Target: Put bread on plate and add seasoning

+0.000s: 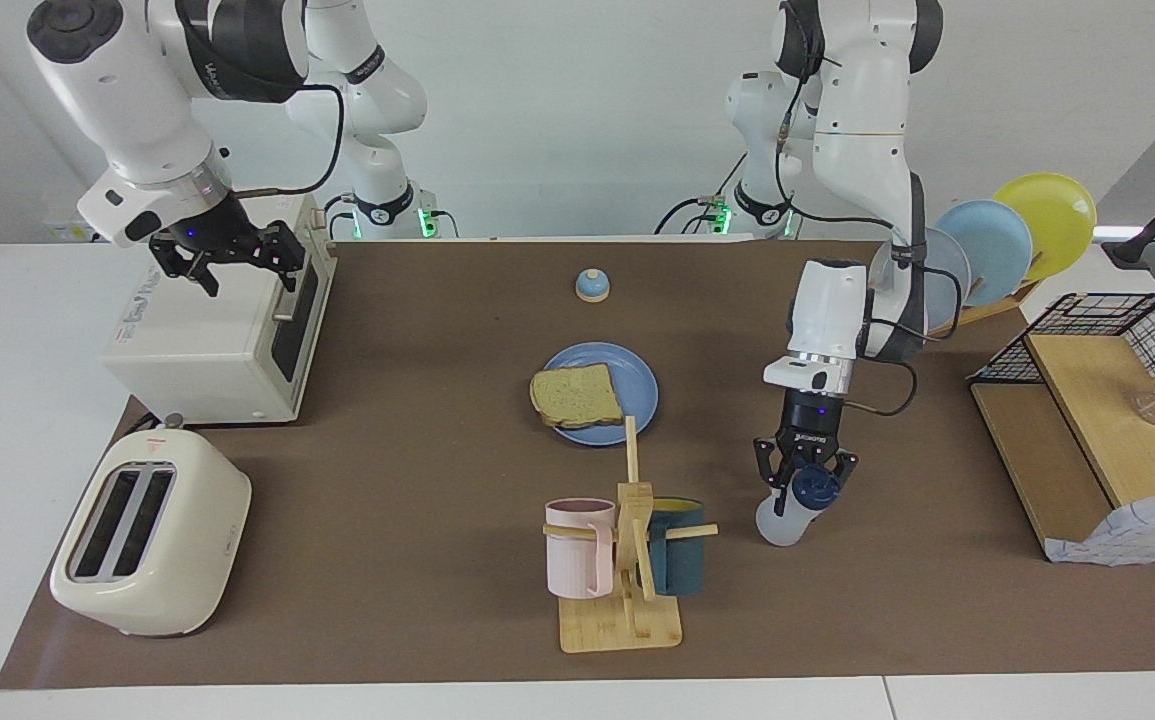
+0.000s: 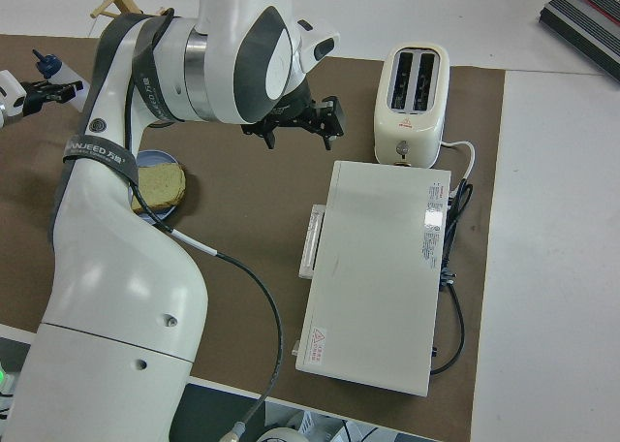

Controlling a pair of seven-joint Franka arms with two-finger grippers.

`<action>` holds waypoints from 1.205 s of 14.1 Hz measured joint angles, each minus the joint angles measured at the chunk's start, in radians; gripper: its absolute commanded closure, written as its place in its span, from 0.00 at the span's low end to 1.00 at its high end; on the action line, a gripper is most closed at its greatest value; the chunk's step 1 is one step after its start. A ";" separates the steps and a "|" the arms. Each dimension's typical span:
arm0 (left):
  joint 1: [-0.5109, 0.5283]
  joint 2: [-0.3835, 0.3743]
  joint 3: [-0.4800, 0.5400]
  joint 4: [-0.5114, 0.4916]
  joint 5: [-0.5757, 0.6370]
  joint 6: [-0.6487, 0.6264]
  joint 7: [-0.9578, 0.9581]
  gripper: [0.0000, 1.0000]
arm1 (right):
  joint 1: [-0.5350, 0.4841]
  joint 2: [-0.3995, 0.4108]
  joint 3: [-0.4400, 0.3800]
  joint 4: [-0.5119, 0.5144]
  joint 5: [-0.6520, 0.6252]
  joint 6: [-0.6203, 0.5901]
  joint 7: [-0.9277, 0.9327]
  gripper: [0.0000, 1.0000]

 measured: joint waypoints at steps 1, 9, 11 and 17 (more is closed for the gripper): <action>-0.008 0.000 0.004 0.000 0.000 0.000 0.000 1.00 | 0.000 0.000 0.000 0.000 0.000 0.000 0.000 0.00; -0.011 0.005 0.014 0.000 0.000 0.003 0.003 0.18 | 0.000 0.000 0.000 0.000 0.000 0.000 0.000 0.00; -0.011 0.009 0.014 0.000 0.000 0.004 0.003 0.13 | 0.000 0.000 0.000 0.000 0.000 0.000 0.000 0.00; -0.011 0.014 0.019 0.000 0.001 0.007 0.003 0.00 | 0.000 0.000 0.000 0.000 0.000 0.000 0.000 0.00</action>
